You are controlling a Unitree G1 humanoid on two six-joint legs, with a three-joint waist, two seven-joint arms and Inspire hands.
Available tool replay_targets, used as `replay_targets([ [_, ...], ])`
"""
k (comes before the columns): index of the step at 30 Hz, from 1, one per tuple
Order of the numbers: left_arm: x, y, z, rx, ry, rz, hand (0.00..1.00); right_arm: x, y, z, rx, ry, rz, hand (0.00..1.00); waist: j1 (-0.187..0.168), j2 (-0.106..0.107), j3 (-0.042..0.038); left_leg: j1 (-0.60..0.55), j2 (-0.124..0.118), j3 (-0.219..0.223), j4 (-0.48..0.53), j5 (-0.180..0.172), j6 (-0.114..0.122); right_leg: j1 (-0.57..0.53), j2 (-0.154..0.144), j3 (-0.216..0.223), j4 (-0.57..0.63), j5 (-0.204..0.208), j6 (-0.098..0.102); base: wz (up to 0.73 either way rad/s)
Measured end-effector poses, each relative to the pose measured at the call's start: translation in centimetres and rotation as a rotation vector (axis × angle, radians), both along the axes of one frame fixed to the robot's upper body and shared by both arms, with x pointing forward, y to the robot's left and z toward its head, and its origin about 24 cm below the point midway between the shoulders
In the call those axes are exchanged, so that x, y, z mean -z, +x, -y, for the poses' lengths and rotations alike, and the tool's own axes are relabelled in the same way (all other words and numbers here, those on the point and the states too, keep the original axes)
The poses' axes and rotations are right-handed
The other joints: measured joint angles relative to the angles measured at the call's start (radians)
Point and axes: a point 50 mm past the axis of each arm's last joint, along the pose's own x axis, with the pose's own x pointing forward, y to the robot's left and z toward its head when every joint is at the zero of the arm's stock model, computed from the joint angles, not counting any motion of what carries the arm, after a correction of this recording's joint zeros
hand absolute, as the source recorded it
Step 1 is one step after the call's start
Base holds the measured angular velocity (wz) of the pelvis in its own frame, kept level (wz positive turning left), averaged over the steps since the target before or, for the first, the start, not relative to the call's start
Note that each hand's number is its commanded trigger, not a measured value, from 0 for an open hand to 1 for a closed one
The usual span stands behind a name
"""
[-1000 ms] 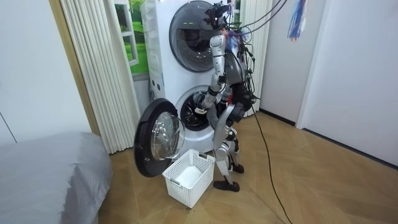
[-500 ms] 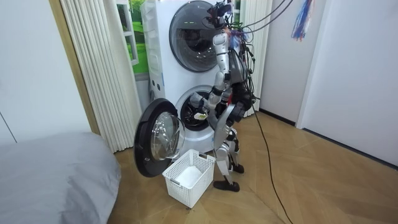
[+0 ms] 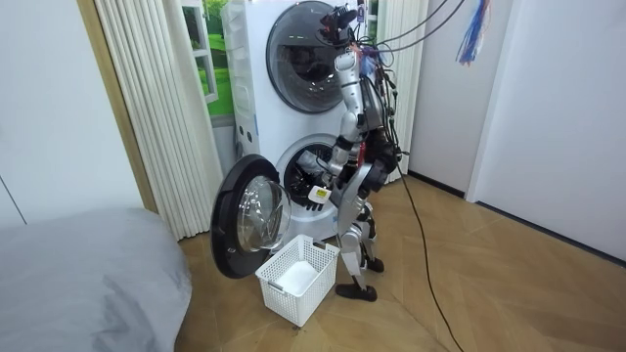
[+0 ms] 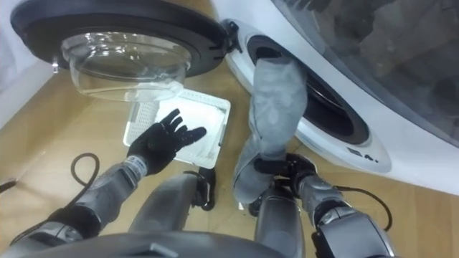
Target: Put towel into washing machine
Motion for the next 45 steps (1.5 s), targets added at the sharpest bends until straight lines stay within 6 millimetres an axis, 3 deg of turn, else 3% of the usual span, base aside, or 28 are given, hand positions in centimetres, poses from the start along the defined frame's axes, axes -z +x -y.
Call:
replay_targets([
  [7,-0.2,0.3,0.2,-0.006,0.007,-0.004,0.00,-0.2,0.1,1.0,0.164,0.072,-0.001,1.00,0.000,-0.008,0.0063,-0.017,-0.018,-0.003,-0.002,0.005,0.008,-0.024,-0.030,-0.007,0.021,-0.012,0.012,0.08],
  [14,-0.6,0.9,0.4,-0.021,-0.002,-0.003,0.00,-0.2,0.0,1.4,0.271,0.127,-0.005,1.00,-0.003,-0.012,0.0077,-0.020,-0.024,-0.002,0.005,0.005,0.008,-0.025,-0.033,-0.008,0.026,-0.015,0.017,0.01],
  [23,-0.8,1.2,0.3,-0.063,0.003,-0.004,0.00,-0.2,-0.4,2.2,0.704,0.347,0.037,1.00,-0.006,-0.024,0.0058,-0.014,-0.030,-0.001,0.007,0.008,0.013,-0.023,-0.032,0.001,0.040,-0.016,0.014,0.00],
  [33,-1.3,1.6,-0.1,-0.077,0.026,-0.007,0.00,-2.0,3.3,2.0,0.890,0.531,0.107,1.00,-0.022,-0.074,0.0015,-0.056,-0.040,0.001,0.044,0.015,0.022,-0.072,-0.060,-0.001,0.091,-0.027,0.014,0.04],
  [41,-1.5,1.8,-1.3,-0.104,0.068,-0.018,0.00,-3.3,5.0,3.2,0.948,0.520,0.126,1.00,-0.024,-0.088,-0.0002,-0.068,-0.047,0.016,0.049,0.019,0.031,-0.094,-0.070,0.011,0.110,-0.019,0.026,-0.02],
  [43,-2.0,2.2,-1.7,-0.134,0.077,-0.001,0.00,-4.1,6.1,3.8,0.953,0.497,0.143,0.84,-0.027,-0.089,-0.0005,-0.075,-0.049,0.026,0.051,0.021,0.034,-0.108,-0.076,0.016,0.124,-0.019,0.026,-0.07],
  [45,-2.2,2.6,-1.5,-0.139,0.086,0.014,0.00,-4.7,6.8,4.1,0.963,0.481,0.151,0.00,-0.029,-0.091,0.0000,-0.083,-0.050,0.026,0.056,0.022,0.035,-0.115,-0.079,0.017,0.130,-0.020,0.026,0.02],
])
